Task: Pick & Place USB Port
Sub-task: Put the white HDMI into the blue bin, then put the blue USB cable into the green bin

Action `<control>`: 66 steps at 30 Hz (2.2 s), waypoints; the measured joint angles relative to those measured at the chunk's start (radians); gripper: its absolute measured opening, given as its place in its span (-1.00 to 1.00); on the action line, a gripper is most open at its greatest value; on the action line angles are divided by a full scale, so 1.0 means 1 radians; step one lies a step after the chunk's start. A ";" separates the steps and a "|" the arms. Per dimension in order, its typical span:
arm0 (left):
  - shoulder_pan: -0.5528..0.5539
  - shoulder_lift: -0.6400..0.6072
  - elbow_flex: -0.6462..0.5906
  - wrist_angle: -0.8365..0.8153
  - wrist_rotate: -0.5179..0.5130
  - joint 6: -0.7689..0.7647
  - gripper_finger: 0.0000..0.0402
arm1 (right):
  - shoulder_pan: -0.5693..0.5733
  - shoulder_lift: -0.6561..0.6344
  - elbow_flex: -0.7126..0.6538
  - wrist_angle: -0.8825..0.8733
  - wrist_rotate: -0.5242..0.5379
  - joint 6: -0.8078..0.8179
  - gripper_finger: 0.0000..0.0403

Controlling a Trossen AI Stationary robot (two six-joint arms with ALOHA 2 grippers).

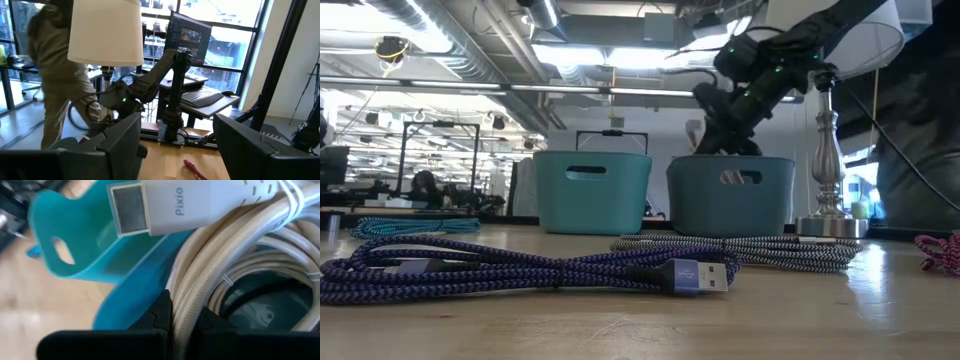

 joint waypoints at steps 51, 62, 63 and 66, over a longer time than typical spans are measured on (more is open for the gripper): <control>0.000 -0.007 -0.001 -0.571 0.122 -0.027 0.20 | 0.374 -0.418 0.046 -0.003 0.196 -0.004 -0.22; -0.037 -0.011 -0.001 -1.079 0.097 -0.072 0.20 | 0.650 -0.470 0.046 -0.003 0.451 0.123 -0.22; -0.046 -0.011 -0.001 -1.122 0.070 -0.081 0.20 | 0.669 -0.470 0.046 0.000 0.475 0.127 -0.22; -0.075 -0.011 -0.002 -1.210 -0.040 -0.159 0.20 | 0.715 -0.470 0.046 0.022 0.545 0.140 -0.22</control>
